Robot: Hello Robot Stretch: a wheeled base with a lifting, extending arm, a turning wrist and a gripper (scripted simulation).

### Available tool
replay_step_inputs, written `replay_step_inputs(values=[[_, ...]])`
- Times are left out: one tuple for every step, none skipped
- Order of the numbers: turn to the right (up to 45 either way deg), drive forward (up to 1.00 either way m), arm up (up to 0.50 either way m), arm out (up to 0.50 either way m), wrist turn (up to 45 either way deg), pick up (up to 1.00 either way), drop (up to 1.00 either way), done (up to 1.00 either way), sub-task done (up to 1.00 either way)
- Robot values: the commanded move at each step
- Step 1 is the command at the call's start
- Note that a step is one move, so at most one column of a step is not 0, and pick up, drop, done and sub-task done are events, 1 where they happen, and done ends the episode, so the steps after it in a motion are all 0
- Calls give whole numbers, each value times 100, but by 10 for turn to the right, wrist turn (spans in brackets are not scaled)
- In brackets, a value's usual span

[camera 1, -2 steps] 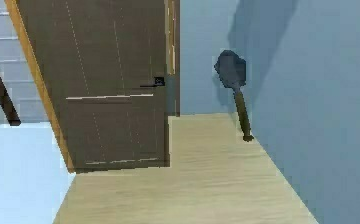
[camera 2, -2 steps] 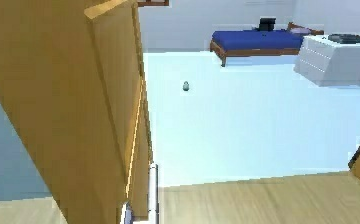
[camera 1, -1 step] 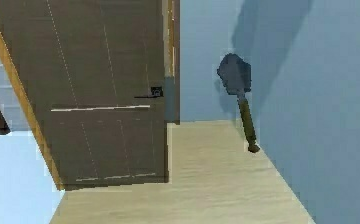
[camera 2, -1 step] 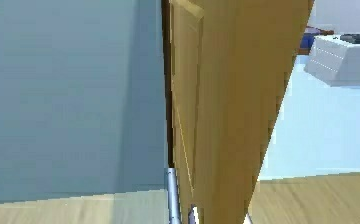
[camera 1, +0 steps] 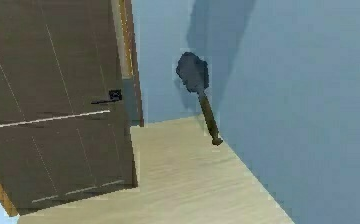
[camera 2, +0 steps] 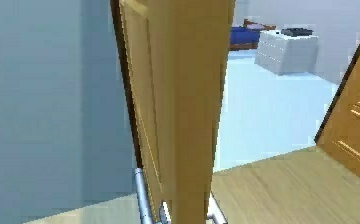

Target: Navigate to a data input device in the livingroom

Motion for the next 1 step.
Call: replay_step_inputs(values=[[0, 100, 0, 0, 0, 0, 0, 0, 0]])
